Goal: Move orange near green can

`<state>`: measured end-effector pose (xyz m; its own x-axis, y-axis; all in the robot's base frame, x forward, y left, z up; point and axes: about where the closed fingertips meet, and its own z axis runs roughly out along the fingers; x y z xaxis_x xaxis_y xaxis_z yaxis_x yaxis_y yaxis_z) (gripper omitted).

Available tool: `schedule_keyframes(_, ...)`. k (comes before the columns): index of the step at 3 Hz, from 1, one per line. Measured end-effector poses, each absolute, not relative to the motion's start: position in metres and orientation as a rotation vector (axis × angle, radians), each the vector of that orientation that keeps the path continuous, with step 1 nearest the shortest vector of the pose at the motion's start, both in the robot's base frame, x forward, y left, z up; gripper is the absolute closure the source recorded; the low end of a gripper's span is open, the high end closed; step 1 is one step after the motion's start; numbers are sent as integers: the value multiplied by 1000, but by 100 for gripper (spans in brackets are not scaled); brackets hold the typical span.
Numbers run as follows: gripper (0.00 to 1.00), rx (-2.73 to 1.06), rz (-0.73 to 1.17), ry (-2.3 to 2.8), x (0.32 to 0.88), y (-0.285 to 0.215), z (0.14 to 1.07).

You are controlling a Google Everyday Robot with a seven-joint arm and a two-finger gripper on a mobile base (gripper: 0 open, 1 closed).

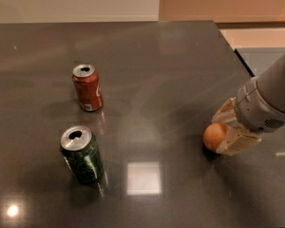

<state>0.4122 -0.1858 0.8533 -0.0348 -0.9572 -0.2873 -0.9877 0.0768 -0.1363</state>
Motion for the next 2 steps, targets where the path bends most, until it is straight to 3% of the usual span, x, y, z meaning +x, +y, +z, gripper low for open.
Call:
schedule_keyframes(1, 89, -1954, 147, 2055, 413, -179, 860)
schedule_keyframes(2, 100, -1969, 164, 2019, 414, -159, 882)
